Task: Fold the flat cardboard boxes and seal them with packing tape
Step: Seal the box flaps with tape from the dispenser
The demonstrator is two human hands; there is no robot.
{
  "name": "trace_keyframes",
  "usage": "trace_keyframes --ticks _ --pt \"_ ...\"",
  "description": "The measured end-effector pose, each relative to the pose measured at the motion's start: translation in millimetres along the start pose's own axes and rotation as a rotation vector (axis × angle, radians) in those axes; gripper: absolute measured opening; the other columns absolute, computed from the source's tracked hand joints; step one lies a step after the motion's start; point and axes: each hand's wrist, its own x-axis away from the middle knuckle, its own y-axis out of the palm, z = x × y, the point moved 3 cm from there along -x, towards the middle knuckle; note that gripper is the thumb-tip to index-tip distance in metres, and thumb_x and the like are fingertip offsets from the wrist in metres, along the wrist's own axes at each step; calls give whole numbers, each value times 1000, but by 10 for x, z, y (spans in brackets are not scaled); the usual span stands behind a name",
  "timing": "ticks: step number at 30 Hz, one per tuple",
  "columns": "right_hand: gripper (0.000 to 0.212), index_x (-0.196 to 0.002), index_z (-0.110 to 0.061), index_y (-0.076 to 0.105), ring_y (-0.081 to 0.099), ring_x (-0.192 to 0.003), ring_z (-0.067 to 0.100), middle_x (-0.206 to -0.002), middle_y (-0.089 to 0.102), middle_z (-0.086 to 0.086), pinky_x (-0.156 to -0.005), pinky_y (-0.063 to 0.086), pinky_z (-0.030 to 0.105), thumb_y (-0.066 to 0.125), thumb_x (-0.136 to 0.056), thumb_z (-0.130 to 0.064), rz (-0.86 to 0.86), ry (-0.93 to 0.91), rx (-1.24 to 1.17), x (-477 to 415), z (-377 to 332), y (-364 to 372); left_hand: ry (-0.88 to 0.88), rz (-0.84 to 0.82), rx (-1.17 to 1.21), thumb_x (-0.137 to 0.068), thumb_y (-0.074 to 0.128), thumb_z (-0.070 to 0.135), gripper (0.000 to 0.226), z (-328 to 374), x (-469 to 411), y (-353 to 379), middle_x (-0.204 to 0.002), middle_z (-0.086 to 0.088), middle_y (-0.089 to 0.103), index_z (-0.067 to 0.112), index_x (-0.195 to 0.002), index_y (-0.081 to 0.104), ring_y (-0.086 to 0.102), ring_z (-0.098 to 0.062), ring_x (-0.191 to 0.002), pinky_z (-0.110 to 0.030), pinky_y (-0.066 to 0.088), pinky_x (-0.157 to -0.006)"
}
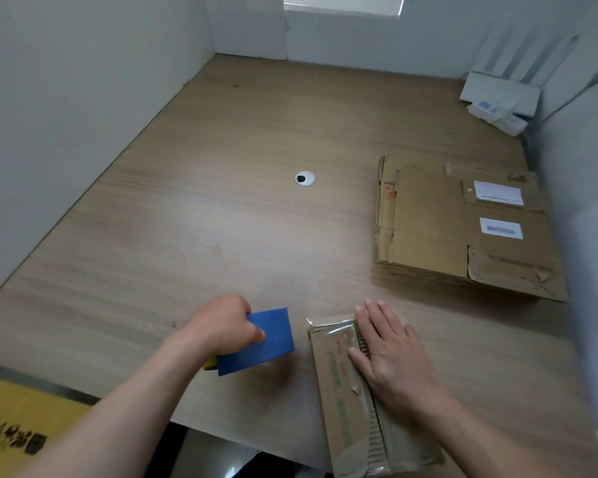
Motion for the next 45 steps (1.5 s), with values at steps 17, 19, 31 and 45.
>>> trace_keyframes --ticks 17,19,31,45 --pt "72 -159 -32 -5 -9 -154 16 -167 -12 -7 -121 10 50 21 -100 -63 9 58 -94 60 -92 -47 39 140 -363 -84 58 14 19 971 228 194 -113 -6 67 16 -103 63 64 -29 -107 -31 51 -80" --pt "72 -159 -30 -1 -3 -154 19 -168 -5 -5 -120 12 52 21 -99 -64 34 122 -85 78 -133 -11 10 186 -303 -89 55 20 18 845 243 151 -114 -6 66 19 -106 61 63 -28 -109 -30 48 -78" --pt "87 -159 -28 15 8 -154 23 -168 11 3 -122 12 48 25 -85 -73 130 30 -90 -102 -386 -375 -76 427 -1 -83 60 43 24 -35 404 -47 -70 5 58 21 -78 55 60 -17 -63 -29 53 -56" --pt "57 -106 -23 59 62 -111 29 -116 69 6 -89 43 39 32 -92 -71 -32 174 19 -574 -710 -224 -2 431 73 -84 61 45 22 -332 396 -184 -72 8 60 24 -80 56 60 -13 -64 -31 54 -57"
